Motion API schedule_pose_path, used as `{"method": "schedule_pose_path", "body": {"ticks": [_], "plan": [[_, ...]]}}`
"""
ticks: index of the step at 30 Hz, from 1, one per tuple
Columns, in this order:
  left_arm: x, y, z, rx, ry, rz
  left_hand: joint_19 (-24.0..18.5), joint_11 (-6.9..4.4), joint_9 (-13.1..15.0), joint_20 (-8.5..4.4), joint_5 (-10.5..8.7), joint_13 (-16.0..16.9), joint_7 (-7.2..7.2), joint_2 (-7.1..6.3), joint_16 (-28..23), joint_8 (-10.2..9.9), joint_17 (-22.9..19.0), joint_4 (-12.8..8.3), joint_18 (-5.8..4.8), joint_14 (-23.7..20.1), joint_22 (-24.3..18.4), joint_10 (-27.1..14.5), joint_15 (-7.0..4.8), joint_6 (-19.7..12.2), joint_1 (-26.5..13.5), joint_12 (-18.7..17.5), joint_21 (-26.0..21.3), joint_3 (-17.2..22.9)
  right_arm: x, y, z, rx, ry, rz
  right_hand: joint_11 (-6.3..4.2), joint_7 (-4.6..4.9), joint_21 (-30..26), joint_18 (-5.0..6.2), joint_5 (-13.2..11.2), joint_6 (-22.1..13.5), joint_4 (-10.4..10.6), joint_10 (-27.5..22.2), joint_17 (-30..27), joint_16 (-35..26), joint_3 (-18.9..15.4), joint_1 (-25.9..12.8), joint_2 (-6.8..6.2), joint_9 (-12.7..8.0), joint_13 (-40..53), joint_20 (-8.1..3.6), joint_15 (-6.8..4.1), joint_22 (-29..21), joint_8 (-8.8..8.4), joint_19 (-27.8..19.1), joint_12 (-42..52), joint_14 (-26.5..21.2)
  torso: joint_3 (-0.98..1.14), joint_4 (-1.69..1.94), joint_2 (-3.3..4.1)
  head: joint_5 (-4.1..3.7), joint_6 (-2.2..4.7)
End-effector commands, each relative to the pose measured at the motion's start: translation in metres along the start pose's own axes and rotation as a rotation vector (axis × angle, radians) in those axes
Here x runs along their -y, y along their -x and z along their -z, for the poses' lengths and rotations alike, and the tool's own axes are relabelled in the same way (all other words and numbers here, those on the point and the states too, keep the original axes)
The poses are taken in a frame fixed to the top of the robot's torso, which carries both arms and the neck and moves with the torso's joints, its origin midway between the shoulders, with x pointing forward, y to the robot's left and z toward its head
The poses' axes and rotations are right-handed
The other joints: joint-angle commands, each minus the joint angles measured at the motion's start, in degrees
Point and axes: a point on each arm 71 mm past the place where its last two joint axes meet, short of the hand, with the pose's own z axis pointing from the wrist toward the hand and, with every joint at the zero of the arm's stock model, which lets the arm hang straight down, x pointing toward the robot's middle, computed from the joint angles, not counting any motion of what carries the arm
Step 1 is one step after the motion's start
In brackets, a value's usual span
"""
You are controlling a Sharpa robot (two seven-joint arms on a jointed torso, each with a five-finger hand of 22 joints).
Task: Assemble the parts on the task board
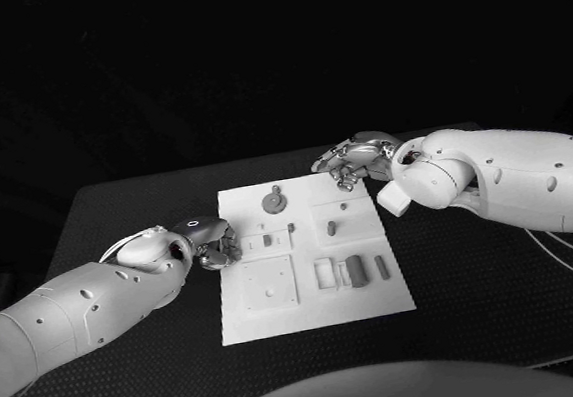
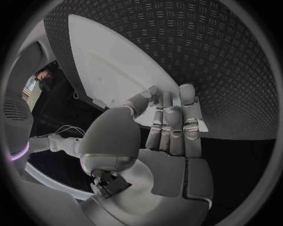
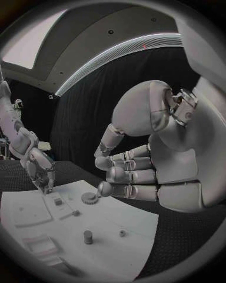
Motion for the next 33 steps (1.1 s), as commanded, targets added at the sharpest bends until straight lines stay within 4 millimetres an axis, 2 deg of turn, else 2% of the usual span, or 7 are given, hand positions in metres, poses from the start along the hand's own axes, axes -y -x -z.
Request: {"method": "schedule_pose_path", "body": {"ticks": [1,6,9,13,21,26,33], "plan": [[0.0004,-0.0001,-0.0003,-0.003,0.011,0.022,0.0,0.24,-0.4,-0.59,-0.23,-0.2,0.42,-2.11,0.3,-0.5,-0.1,-0.2,0.89,0.0,1.2,-0.6,-0.25,-0.5,-0.3,0.3,0.3,-0.1,-0.0007,-0.0018,0.0000,-0.020,0.009,0.005,0.21,0.34,-0.2,0.75,0.3,0.0,0.0,0.0,0.1,-0.1,-0.3,0.2,-0.16,-0.1,0.1,-0.30,-0.32,0.6,-0.31,0.0,0.1,-0.1,-0.02,0.05,-0.03,-0.08,0.01],[0.0012,-0.0004,-0.0005,-0.007,0.011,0.027,0.1,0.40,-0.8,-0.54,-0.47,-0.6,0.95,-3.86,0.3,-1.0,-0.3,0.0,0.90,-0.1,1.2,-1.2,-0.10,-1.5,-0.6,0.5,0.2,-0.2,-0.0006,-0.0017,0.0000,-0.020,0.009,0.005,0.22,0.35,-0.2,0.75,0.3,0.0,0.0,0.0,0.1,-0.1,-0.3,0.2,-0.18,-0.1,0.1,-0.29,-0.32,0.6,-0.31,0.0,0.1,-0.1,-0.02,0.02,-0.03,-0.08,0.01],[0.0017,-0.0008,-0.0008,-0.013,0.011,0.032,0.1,0.43,-0.9,-0.52,-0.52,-0.7,1.03,-4.14,0.3,-1.1,-0.3,0.0,0.91,-0.1,1.2,-1.3,-0.07,-1.6,-0.7,0.6,0.2,-0.3,-0.0006,-0.0016,0.0000,-0.020,0.009,0.005,0.22,0.35,-0.2,0.75,0.3,0.0,0.0,0.0,0.1,-0.1,-0.3,0.2,-0.18,-0.1,0.1,-0.29,-0.32,0.6,-0.32,0.0,0.1,-0.1,-0.02,0.02,-0.03,-0.08,0.01],[0.0023,-0.0003,-0.0010,-0.007,0.011,0.033,0.1,0.54,-1.2,-0.45,-0.64,-0.9,1.37,-5.31,0.4,-1.6,-0.4,0.4,0.97,-0.1,1.2,-1.5,0.03,-2.5,-1.6,0.9,0.1,-0.9,-0.0003,-0.0011,0.0001,-0.019,0.008,0.005,0.22,0.35,-0.2,0.75,0.3,0.0,0.0,0.0,0.1,-0.1,-0.4,0.2,-0.21,-0.1,0.1,-0.29,-0.32,0.6,-0.33,0.0,0.1,-0.1,-0.02,0.03,-0.01,-0.13,0.01],[0.0017,0.0000,-0.0008,-0.001,0.015,0.038,0.1,0.64,-1.6,-0.34,-0.56,-1.2,1.67,-5.97,0.5,-2.0,-0.5,1.0,1.11,-0.2,1.2,-1.7,0.13,-3.3,-2.7,1.3,0.0,-1.9,-0.0003,-0.0011,0.0001,-0.019,0.007,0.005,0.24,0.37,-0.2,0.75,0.3,-0.1,0.0,0.0,0.1,-0.2,-0.4,0.1,-0.28,-0.1,0.1,-0.27,-0.30,0.6,-0.36,0.0,0.0,-0.1,-0.02,0.03,-0.01,-0.16,0.01],[0.0014,0.0003,-0.0007,0.002,0.015,0.043,0.2,0.66,-1.9,-0.30,-0.75,-1.5,1.73,-7.50,0.5,-2.0,-0.6,2.0,1.23,-0.2,1.1,-1.9,0.16,-3.5,-4.3,1.7,-0.2,-2.6,-0.0002,-0.0010,0.0000,-0.019,0.007,0.005,0.24,0.37,-0.2,0.75,0.3,-0.1,0.0,0.0,0.1,-0.2,-0.4,0.0,-0.29,-0.1,0.1,-0.27,-0.30,0.6,-0.38,0.0,0.0,-0.1,-0.01,0.01,-0.02,-0.14,0.01],[0.0009,0.0004,-0.0010,0.004,0.021,0.050,0.3,0.61,-2.2,-0.31,-0.96,-1.9,1.69,-7.09,0.7,-2.0,-0.7,4.1,1.39,-0.2,1.1,-2.0,0.09,-3.5,-5.6,2.3,-0.4,-2.3,-0.0003,-0.0011,-0.0001,-0.019,0.007,0.005,0.24,0.38,-0.2,0.75,0.3,-0.1,0.0,0.0,0.1,-0.2,-0.4,0.0,-0.27,-0.1,0.1,-0.27,-0.30,0.6,-0.39,0.0,0.0,-0.1,-0.01,0.03,0.00,-0.20,0.01]]}}
